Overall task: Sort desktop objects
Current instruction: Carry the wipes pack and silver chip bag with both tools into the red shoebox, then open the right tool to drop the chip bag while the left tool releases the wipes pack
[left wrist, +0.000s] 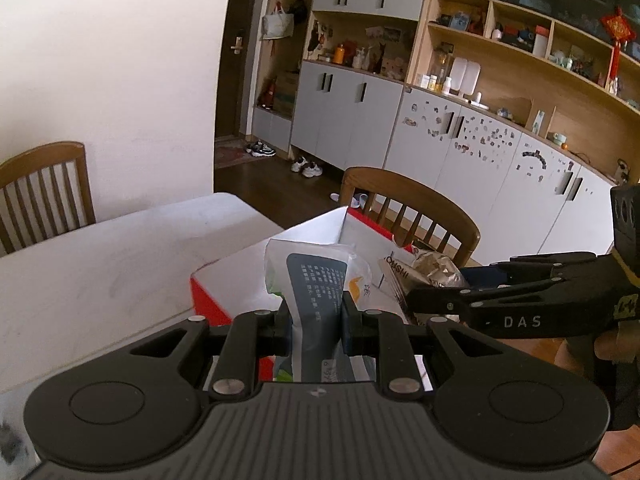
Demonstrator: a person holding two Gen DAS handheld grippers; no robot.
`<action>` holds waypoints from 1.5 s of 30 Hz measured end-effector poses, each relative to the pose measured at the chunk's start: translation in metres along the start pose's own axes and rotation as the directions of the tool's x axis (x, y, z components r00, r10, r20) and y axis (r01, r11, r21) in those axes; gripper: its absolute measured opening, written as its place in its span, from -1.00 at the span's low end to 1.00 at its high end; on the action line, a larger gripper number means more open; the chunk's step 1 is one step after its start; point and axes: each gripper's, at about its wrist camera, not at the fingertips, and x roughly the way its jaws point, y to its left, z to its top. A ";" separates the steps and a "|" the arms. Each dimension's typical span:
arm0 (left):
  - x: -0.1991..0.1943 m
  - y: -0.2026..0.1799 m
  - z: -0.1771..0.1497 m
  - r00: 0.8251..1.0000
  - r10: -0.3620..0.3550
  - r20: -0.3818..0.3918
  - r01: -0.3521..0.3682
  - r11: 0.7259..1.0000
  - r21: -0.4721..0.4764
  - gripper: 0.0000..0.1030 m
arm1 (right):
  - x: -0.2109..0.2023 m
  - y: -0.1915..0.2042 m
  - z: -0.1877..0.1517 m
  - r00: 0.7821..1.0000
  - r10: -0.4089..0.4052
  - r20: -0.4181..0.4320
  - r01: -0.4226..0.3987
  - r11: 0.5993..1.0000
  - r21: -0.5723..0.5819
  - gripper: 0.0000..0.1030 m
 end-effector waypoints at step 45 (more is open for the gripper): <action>0.222 -0.009 0.002 0.897 0.090 -0.434 -0.006 0.981 0.192 -0.62 | 0.158 -0.069 -0.006 0.940 -0.078 -0.332 0.044 0.993 -0.109 0.08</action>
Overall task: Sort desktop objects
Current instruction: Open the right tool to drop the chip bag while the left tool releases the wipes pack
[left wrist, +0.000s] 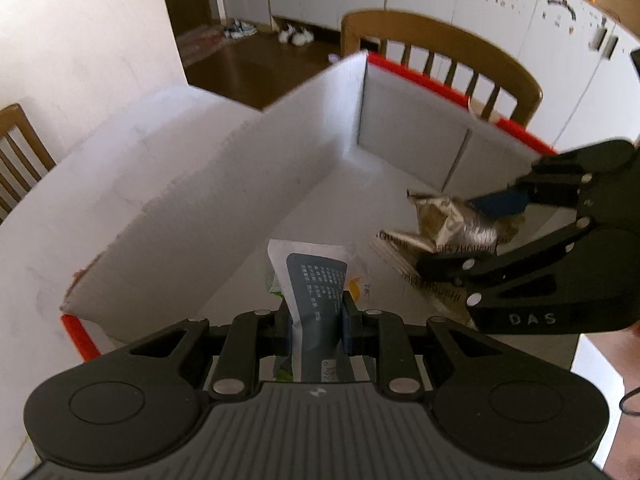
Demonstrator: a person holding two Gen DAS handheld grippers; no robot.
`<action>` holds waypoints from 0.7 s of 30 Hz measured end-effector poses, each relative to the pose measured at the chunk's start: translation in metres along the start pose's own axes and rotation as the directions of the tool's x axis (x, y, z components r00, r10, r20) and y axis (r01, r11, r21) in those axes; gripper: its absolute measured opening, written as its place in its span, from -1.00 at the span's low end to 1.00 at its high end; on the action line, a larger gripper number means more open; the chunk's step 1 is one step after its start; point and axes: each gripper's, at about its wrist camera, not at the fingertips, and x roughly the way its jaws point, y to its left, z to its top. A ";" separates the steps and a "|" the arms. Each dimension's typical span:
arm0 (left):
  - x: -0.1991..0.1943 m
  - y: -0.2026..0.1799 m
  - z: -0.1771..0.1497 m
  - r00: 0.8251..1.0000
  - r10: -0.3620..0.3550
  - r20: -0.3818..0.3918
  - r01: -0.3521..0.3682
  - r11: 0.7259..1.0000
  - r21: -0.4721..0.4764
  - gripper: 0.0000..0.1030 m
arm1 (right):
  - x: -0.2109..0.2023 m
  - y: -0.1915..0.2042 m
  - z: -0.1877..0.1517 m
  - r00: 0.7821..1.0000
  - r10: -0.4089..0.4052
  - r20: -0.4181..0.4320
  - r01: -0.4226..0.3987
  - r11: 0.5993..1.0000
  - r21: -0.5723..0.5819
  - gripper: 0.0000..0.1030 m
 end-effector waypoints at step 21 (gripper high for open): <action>0.018 0.006 0.002 0.997 -0.031 -0.076 0.030 0.999 -0.023 -0.61 | 0.020 -0.003 0.001 0.998 -0.012 -0.063 0.011 1.000 -0.012 0.08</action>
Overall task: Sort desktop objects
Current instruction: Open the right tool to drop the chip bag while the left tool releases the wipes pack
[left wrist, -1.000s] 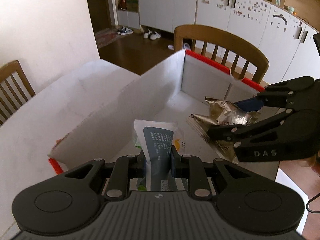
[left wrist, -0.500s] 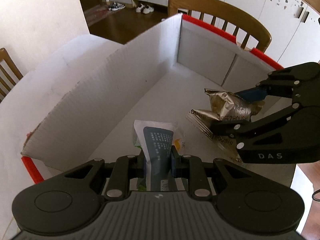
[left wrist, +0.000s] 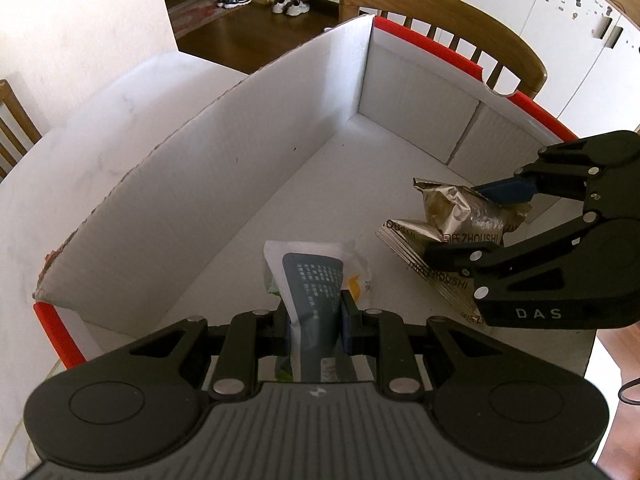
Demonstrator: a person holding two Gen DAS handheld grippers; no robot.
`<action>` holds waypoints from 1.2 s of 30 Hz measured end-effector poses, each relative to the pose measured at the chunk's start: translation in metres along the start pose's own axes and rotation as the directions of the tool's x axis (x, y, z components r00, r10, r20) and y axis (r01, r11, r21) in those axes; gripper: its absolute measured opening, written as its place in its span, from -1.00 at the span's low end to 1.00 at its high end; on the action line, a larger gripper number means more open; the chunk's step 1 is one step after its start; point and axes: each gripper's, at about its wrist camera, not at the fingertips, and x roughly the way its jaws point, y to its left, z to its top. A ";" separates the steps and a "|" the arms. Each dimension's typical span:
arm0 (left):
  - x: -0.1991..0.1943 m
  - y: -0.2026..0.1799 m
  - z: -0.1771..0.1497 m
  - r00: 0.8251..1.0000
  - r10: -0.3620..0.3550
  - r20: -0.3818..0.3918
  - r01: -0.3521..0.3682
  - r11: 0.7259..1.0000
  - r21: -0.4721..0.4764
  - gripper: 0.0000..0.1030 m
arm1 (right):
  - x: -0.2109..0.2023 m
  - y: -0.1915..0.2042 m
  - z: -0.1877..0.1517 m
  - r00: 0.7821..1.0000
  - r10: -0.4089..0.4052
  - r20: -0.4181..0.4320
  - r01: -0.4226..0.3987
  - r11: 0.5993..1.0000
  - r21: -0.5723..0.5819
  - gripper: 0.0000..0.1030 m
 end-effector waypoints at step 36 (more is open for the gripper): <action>-0.074 -0.006 -0.023 0.984 0.012 0.179 -0.005 0.999 -0.043 0.48 | -0.080 0.008 0.004 0.988 0.048 0.147 -0.047 0.999 -0.006 0.27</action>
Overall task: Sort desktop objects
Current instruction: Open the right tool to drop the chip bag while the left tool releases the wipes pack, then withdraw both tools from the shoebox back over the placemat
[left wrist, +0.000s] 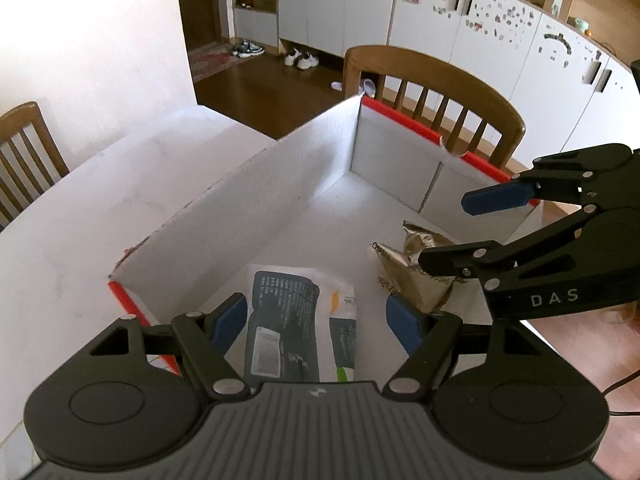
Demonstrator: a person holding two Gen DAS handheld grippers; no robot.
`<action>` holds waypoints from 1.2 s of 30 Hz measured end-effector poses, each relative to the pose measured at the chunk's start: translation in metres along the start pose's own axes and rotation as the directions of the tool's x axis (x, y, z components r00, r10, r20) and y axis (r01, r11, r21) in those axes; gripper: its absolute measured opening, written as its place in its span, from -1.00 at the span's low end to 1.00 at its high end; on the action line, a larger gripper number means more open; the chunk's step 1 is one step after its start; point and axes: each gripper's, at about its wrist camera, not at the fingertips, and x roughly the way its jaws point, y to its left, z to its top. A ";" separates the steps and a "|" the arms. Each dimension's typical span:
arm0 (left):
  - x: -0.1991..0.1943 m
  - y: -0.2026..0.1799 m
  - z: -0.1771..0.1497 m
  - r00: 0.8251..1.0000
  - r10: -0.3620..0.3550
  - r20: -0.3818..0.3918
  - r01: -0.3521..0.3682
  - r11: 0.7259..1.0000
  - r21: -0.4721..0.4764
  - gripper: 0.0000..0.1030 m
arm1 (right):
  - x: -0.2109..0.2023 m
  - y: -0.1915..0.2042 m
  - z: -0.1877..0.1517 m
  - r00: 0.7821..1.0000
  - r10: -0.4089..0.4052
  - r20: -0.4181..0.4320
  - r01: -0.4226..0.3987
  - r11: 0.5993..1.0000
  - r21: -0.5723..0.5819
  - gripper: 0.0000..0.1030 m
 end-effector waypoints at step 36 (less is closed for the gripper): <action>-0.185 0.066 -0.133 0.970 0.024 0.242 0.002 0.994 -0.107 0.56 | -0.094 0.159 -0.036 0.986 0.079 0.148 -0.081 0.997 0.009 0.46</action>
